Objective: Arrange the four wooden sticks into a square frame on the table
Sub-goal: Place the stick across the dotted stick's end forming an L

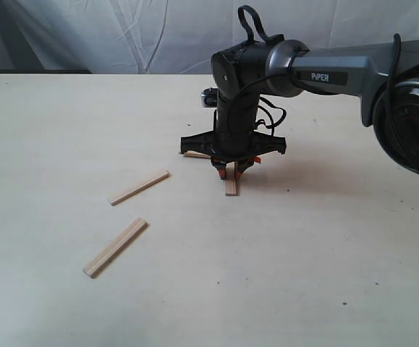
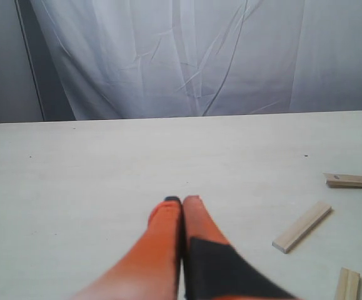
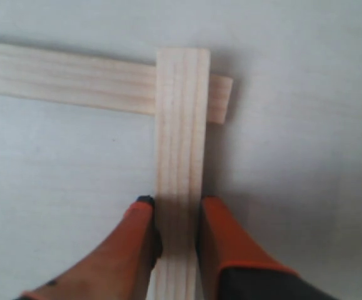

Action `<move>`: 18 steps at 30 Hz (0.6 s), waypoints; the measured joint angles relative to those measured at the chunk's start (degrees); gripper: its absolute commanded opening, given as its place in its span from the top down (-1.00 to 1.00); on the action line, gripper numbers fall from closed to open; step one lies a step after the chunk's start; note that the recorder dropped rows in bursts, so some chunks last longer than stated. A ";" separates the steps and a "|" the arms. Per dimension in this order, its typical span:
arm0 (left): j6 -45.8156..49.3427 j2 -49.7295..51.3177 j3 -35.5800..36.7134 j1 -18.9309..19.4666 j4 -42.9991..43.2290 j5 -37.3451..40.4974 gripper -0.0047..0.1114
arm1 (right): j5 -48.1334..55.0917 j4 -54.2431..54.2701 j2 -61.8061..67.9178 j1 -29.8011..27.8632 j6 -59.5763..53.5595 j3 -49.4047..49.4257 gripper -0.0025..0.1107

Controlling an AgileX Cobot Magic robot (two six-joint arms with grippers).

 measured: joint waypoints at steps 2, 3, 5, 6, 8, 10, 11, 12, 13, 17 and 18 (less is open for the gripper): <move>0.00 0.00 0.00 0.00 0.00 0.00 0.92 | 0.00 0.00 0.00 0.00 0.00 0.00 0.95; 0.00 0.00 0.00 0.00 0.00 0.00 0.92 | 0.00 0.00 0.00 0.00 0.00 0.00 0.95; 0.00 0.00 0.00 0.00 0.00 0.00 0.92 | 0.00 0.00 0.00 0.00 0.11 0.00 0.95; 0.00 0.00 0.00 0.00 0.00 0.00 0.92 | 0.11 0.00 0.00 0.00 0.11 0.00 0.95; 0.00 0.00 0.00 0.00 0.00 0.00 0.92 | 0.23 0.10 0.00 0.00 0.11 0.00 0.95; 0.00 0.00 0.00 0.00 0.00 0.00 0.92 | 0.35 0.10 0.00 0.00 0.11 0.00 0.95; 0.00 0.00 0.00 0.00 0.00 0.00 0.92 | 0.35 0.10 0.00 0.00 0.11 0.00 0.95; 0.00 0.00 0.00 0.00 0.00 0.00 0.92 | 0.35 0.10 0.00 0.00 0.11 0.00 0.95; 0.00 0.00 0.00 0.00 0.00 0.00 0.92 | 0.35 0.10 0.00 0.00 0.11 0.00 0.95; 0.00 0.00 0.00 0.00 0.00 0.00 0.92 | 0.35 0.10 0.00 0.00 0.11 0.00 0.95; 0.00 0.00 0.00 0.00 0.00 0.00 0.92 | 0.35 0.10 0.00 0.00 0.11 0.00 0.95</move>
